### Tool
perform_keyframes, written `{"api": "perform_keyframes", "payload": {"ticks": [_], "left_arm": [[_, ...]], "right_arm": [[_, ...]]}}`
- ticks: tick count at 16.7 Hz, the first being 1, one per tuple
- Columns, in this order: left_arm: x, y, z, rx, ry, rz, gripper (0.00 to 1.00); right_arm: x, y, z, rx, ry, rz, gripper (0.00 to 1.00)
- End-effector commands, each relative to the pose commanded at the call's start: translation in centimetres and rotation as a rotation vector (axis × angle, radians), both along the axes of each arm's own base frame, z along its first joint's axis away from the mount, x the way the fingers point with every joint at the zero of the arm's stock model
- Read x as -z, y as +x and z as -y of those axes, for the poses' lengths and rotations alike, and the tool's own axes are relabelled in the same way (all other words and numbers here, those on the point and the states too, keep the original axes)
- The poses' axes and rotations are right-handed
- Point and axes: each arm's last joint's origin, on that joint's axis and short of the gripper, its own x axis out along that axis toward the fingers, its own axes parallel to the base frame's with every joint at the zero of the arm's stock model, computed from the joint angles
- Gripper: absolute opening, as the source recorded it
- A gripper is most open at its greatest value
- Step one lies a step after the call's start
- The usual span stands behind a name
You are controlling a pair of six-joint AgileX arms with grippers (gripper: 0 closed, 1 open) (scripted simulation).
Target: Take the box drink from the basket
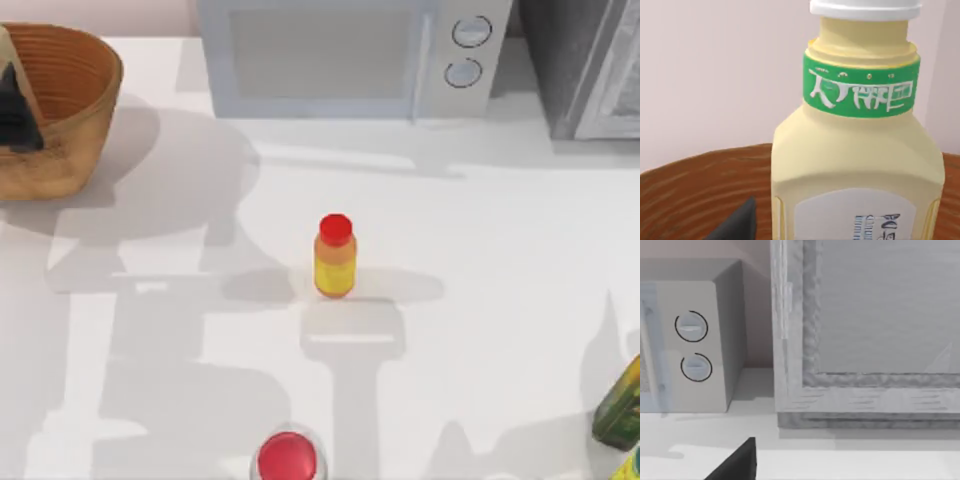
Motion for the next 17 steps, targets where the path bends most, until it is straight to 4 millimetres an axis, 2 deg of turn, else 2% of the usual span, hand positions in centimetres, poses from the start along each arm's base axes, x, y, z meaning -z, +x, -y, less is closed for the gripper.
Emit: {"api": "perform_keyframes", "payload": {"ticks": [2, 5, 13, 17], "left_arm": [[1.7, 1.6, -0.5, 0.006, 0.002, 0.008, 1.0], [3.2, 2.9, -0.9, 0.012, 0.006, 0.022, 1.0], [3.1, 3.2, -0.8, 0.013, 0.011, 0.034, 1.0], [3.4, 5.3, -0.9, 0.012, 0.007, 0.025, 1.0]], "right_arm": [[0.0, 0.0, 0.0, 0.0, 0.0, 0.0, 1.0], [0.0, 0.0, 0.0, 0.0, 0.0, 0.0, 1.0], [0.0, 0.0, 0.0, 0.0, 0.0, 0.0, 1.0], [0.0, 0.0, 0.0, 0.0, 0.0, 0.0, 1.0]]}}
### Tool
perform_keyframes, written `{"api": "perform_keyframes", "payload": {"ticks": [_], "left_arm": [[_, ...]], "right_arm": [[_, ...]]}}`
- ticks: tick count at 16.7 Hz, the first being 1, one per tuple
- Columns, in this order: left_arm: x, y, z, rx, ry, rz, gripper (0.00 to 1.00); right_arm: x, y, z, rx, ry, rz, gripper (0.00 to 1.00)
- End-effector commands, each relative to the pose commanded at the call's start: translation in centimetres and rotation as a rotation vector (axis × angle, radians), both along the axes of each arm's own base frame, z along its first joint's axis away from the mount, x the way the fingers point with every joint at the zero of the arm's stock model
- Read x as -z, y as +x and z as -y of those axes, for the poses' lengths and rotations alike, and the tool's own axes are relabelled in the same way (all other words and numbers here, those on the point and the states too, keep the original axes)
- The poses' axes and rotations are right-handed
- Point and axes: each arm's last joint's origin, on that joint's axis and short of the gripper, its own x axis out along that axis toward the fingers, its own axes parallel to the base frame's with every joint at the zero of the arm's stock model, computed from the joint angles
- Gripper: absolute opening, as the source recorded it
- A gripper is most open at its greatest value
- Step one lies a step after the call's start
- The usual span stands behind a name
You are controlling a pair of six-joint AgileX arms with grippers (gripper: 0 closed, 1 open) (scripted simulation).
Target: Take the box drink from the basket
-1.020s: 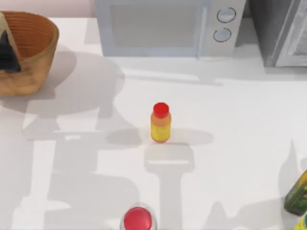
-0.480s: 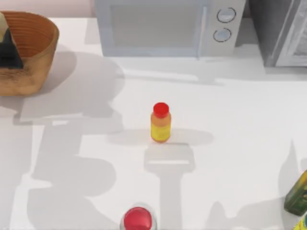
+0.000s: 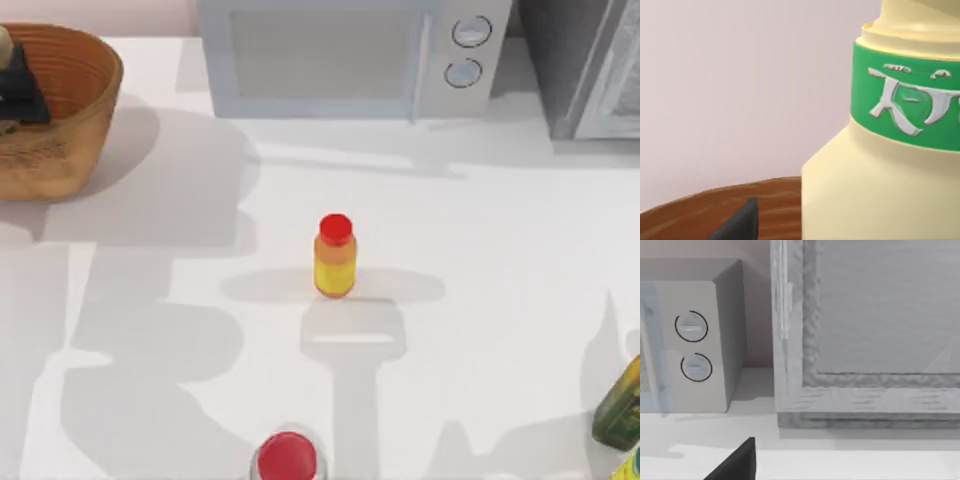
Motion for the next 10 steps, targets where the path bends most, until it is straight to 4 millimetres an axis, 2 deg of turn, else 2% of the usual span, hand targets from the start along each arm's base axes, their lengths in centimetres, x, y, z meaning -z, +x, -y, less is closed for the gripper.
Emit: {"api": "perform_keyframes", "payload": {"ticks": [5, 10], "left_arm": [[0.1, 2.6, 0.0, 0.0, 0.0, 0.001, 1.0], [0.1, 2.8, 0.0, 0.0, 0.0, 0.001, 1.0]], "right_arm": [[0.0, 0.0, 0.0, 0.0, 0.0, 0.0, 1.0], [0.0, 0.0, 0.0, 0.0, 0.0, 0.0, 1.0]]}}
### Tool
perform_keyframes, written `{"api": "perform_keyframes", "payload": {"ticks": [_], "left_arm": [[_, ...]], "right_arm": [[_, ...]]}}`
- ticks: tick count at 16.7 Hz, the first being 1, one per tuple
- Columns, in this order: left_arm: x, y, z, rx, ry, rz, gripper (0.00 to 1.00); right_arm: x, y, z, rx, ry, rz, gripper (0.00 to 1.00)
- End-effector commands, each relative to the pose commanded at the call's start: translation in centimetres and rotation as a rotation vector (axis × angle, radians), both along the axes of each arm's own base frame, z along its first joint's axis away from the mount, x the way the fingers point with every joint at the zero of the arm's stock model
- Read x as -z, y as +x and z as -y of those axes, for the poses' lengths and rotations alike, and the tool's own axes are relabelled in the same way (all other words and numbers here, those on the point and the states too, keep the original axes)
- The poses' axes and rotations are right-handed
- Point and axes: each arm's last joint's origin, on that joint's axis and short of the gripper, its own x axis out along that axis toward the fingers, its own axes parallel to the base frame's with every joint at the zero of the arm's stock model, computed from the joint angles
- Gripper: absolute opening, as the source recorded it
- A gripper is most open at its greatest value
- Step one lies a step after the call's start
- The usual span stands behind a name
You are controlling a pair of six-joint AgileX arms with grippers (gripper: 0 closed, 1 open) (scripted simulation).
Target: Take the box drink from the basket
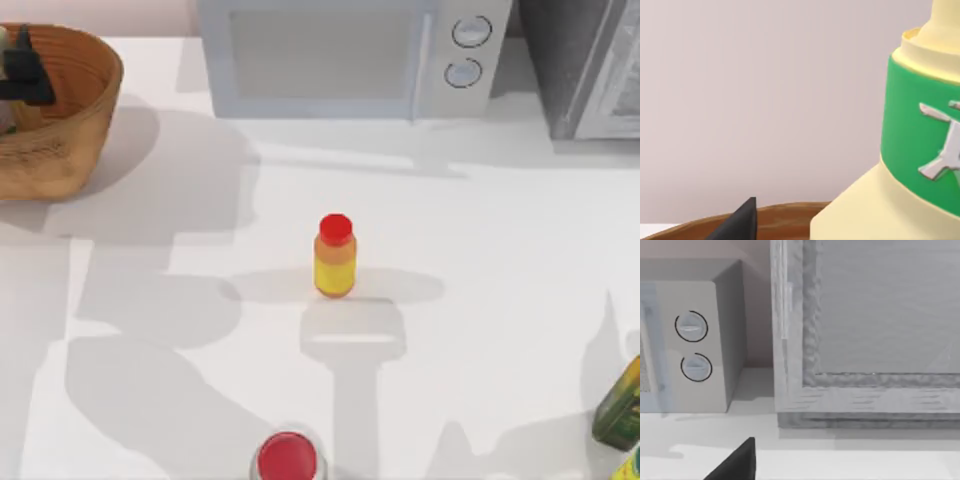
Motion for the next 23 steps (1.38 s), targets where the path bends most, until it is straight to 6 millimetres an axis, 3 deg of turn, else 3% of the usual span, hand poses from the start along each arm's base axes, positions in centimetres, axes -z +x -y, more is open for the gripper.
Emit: {"api": "perform_keyframes", "payload": {"ticks": [13, 21, 23], "left_arm": [[0.0, 0.0, 0.0, 0.0, 0.0, 0.0, 0.02], [0.0, 0.0, 0.0, 0.0, 0.0, 0.0, 0.0], [-0.85, -0.14, -0.24, -0.006, 0.006, 0.019, 0.0]], "right_arm": [[0.0, 0.0, 0.0, 0.0, 0.0, 0.0, 1.0], [0.0, 0.0, 0.0, 0.0, 0.0, 0.0, 1.0], [0.0, 0.0, 0.0, 0.0, 0.0, 0.0, 1.0]]}}
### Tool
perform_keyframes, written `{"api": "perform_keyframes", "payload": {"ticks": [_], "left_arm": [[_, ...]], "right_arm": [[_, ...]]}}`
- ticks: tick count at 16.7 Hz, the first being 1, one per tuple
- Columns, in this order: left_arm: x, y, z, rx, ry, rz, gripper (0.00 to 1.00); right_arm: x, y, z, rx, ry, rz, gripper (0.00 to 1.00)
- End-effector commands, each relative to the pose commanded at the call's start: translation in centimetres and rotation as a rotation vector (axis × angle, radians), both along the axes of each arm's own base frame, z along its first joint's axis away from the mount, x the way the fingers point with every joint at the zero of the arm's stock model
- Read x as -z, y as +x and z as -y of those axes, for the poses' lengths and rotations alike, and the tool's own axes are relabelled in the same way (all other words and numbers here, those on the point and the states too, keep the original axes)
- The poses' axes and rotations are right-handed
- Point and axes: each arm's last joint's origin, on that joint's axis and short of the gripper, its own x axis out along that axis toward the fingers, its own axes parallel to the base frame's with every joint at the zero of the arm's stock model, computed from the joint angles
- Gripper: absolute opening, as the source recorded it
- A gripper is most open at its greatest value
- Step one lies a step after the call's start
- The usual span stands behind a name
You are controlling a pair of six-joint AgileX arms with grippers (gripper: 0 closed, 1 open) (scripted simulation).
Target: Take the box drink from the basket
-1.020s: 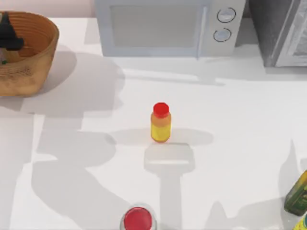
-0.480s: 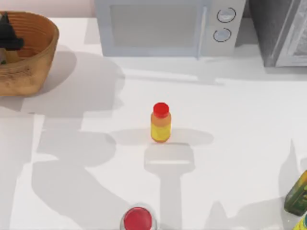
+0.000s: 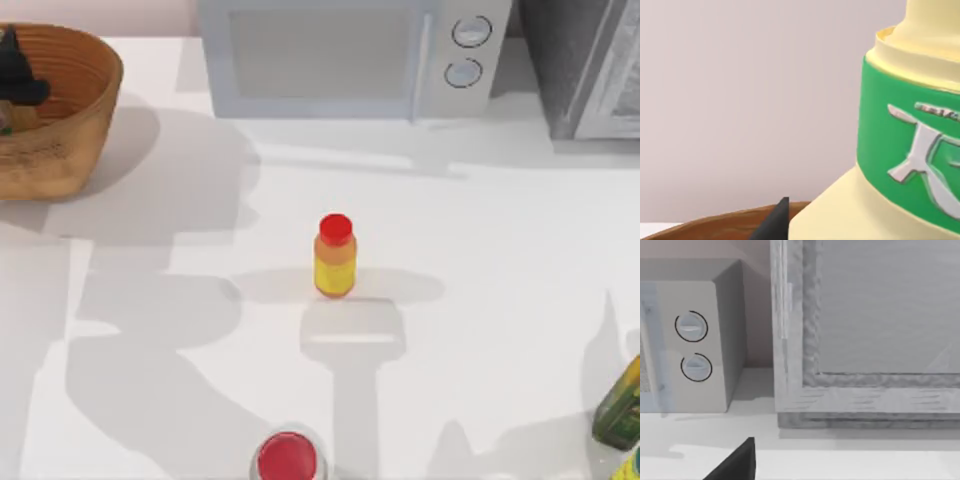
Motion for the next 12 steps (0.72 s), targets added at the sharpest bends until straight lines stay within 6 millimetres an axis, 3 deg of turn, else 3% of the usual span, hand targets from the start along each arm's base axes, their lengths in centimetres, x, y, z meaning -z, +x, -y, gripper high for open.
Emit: {"api": "perform_keyframes", "payload": {"ticks": [5, 12], "left_arm": [[-1.9, 0.5, -0.1, -0.002, -0.009, -0.026, 0.0], [-9.9, 0.9, -0.1, 0.002, -0.005, -0.008, 0.0]], "right_arm": [[0.0, 0.0, 0.0, 0.0, 0.0, 0.0, 1.0], [0.0, 0.0, 0.0, 0.0, 0.0, 0.0, 1.0]]}}
